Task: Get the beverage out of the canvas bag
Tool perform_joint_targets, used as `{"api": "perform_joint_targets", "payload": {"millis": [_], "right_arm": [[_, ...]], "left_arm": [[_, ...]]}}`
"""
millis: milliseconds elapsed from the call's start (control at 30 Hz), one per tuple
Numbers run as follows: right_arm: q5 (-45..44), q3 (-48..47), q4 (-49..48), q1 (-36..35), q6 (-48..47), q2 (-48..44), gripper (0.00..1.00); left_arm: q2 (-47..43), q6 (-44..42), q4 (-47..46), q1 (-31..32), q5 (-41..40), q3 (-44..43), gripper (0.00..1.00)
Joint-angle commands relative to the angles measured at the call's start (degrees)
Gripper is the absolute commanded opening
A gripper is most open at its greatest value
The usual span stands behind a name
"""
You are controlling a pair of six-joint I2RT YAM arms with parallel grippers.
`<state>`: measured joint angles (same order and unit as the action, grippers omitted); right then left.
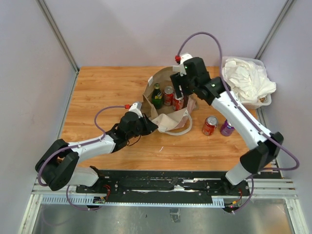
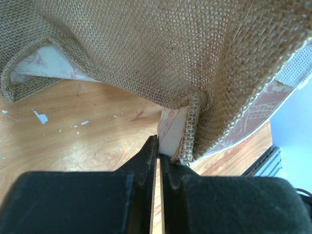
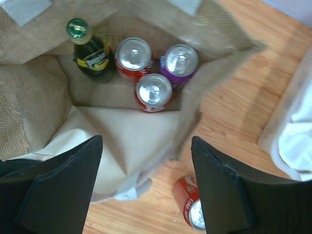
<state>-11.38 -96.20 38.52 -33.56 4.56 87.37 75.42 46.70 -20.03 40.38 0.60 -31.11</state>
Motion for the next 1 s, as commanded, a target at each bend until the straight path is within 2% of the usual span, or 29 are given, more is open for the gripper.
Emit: {"api": "perform_joint_targets", "payload": {"millis": [0, 300, 467, 633, 967], "right_arm": [[3.20, -5.62, 3.31, -1.94, -2.77, 6.33, 0.75], [2.82, -16.95, 7.64, -1.88, -6.73, 21.50, 0.81], [0.54, -20.06, 9.54, -1.25, -8.16, 28.41, 0.83], [-0.01, -17.39, 8.94, 0.15, -6.99, 29.25, 0.84], [0.57, -10.48, 7.01, 2.48, -4.19, 27.77, 0.98]], "left_arm": [[1.44, -1.19, 1.78, 0.64, 1.41, -1.15, 0.08], [1.75, -1.60, 1.25, 0.59, 1.42, -0.14, 0.08], [1.54, -1.73, 1.14, 0.60, 1.38, 0.09, 0.07], [1.20, -2.03, 1.18, 0.59, 1.30, 0.29, 0.07], [1.08, -1.44, 0.62, 0.62, 1.63, 1.39, 0.07]]}}
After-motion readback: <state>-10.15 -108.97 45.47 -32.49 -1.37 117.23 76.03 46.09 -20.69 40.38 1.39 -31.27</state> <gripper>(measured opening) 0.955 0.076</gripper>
